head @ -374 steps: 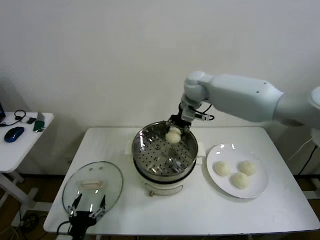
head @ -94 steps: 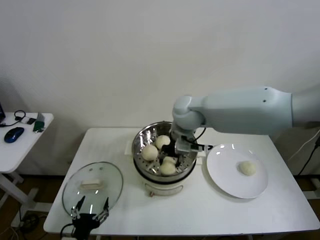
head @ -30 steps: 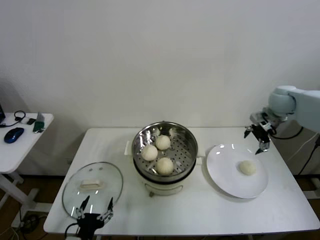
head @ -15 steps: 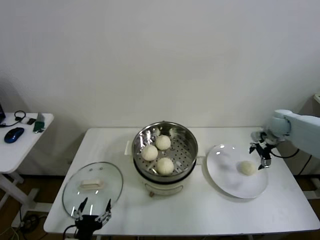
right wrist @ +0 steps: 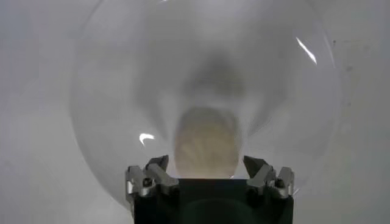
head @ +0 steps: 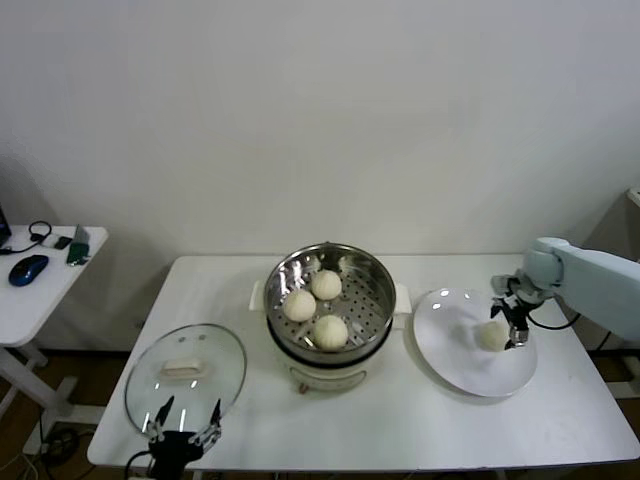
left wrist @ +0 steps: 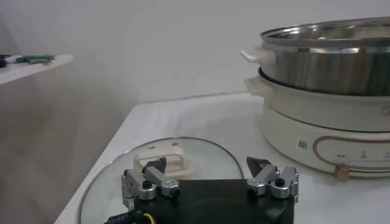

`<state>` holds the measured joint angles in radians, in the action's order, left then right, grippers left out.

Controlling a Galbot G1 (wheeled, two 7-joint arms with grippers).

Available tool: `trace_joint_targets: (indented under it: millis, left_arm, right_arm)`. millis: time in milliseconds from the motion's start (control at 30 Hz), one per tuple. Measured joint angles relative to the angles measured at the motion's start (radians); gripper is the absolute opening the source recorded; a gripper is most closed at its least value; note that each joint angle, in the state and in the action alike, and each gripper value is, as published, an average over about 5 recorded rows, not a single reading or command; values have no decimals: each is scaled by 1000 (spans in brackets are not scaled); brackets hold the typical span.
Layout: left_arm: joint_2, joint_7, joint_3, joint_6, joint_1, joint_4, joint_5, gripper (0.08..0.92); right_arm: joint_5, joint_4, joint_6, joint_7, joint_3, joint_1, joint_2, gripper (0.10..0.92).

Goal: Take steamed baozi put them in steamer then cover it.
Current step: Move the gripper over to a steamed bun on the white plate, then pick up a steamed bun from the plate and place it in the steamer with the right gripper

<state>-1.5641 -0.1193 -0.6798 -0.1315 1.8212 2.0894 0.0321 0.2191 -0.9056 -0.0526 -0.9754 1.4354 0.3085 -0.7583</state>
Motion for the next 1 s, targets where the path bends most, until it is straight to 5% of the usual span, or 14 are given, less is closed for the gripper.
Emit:
trace_joint_targets:
  millis: [433, 1000]
  left_arm:
    - [5, -1, 5, -5, -1, 8, 0, 823]
    - [21, -6, 10, -18, -2, 31, -12, 823]
  right_arm:
    - [56, -55, -10, -13, 45, 79, 20, 628]
    - [474, -452, -118, -26, 346, 719, -92, 628]
